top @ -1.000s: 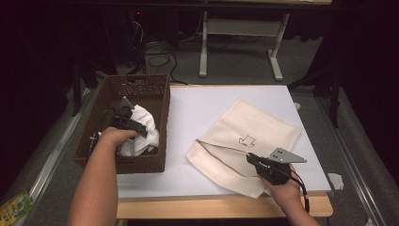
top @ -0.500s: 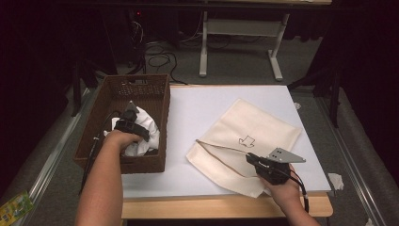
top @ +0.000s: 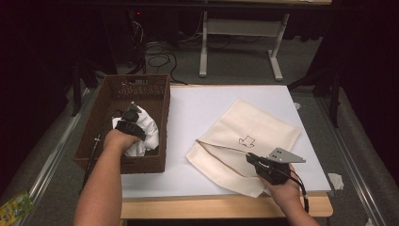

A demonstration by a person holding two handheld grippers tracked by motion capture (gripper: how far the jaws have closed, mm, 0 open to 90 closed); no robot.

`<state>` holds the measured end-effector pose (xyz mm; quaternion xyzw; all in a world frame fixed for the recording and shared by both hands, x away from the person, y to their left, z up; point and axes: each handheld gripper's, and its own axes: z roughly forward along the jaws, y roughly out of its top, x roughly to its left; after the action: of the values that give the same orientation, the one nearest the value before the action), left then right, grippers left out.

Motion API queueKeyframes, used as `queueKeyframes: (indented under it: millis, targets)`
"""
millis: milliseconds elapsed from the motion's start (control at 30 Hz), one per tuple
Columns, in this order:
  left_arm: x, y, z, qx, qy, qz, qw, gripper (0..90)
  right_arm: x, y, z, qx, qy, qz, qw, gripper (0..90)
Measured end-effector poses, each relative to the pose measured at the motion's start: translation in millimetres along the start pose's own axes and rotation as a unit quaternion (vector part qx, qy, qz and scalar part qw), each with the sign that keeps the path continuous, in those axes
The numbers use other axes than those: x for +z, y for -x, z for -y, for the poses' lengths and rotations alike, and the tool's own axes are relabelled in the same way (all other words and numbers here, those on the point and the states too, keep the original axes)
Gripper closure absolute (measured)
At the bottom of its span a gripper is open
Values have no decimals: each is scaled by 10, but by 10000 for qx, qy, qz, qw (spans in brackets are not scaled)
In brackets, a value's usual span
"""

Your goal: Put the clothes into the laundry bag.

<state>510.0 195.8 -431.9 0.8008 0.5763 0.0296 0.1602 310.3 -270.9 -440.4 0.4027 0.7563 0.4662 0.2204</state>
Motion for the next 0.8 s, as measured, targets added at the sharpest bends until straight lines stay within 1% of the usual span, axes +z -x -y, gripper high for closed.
queueKeyframes:
  millis: [67, 167, 200, 233, 300, 367, 400, 433, 467, 500, 567, 600, 633, 667, 700, 733, 767, 800]
  targets:
    - [-28, -1, 0, 11, 160, 69, 9998, 726, -3, 0, -2, 0, 4, 6, 10000, 845]
    - [-79, 3, 6, 81, 385, 80, 9992, 740, -9, 2, -4, 3, 3, 10, 10000, 846]
    - [-101, 11, 13, 68, 545, 71, 9985, 741, -9, 3, -5, -1, 9, 13, 10000, 846]
    - [-125, 9, 17, 104, 628, 61, 9980, 743, -11, 3, -6, -8, 14, 13, 10000, 846]
    - [-179, 11, 33, 124, 932, 29, 9956, 744, -12, 3, -8, -36, 39, 16, 10000, 847]
    - [-218, 14, 43, 162, 1099, -2, 9938, 745, -18, -1, -9, -25, 52, 27, 10000, 847]
    - [-274, 27, 58, 271, 1404, -69, 9897, 747, -22, -3, -11, -20, 65, 35, 10000, 847]
    - [-274, 27, 58, 271, 1404, -69, 9897, 748, -22, -3, -11, -20, 65, 35, 10000, 847]
    - [-313, 42, 71, 288, 1614, -68, 9864, 748, -24, -2, -11, -12, 67, 37, 10000, 847]
    - [-338, 45, 80, 321, 1737, -110, 9842, 748, -26, -1, -12, -4, 65, 35, 10000, 847]
    - [-364, 46, 98, 341, 1915, -175, 9807, 748, -26, -1, -11, -6, 65, 34, 10000, 847]
    - [-398, 46, 115, 354, 2080, -179, 9773, 748, -28, -3, -11, -14, 60, 30, 10000, 847]
    - [-398, 46, 115, 354, 2080, -179, 9773, 748, -28, -3, -11, -14, 60, 30, 10000, 847]
    - [-435, 49, 134, 376, 2302, -211, 9722, 747, -30, -5, -11, -13, 63, 35, 10000, 847]
    - [-435, 49, 134, 376, 2302, -211, 9722, 747, -30, -5, -11, -13, 63, 35, 10000, 847]
    - [-466, 56, 150, 415, 2456, -250, 9682, 747, -34, -8, -9, 26, 54, 38, 10000, 847]
    - [-466, 56, 150, 415, 2456, -250, 9682, 747, -34, -8, -9, 26, 54, 38, 10000, 847]
    - [-495, 65, 167, 446, 2624, -285, 9635, 747, -35, -8, -9, 17, 61, 35, 10000, 847]
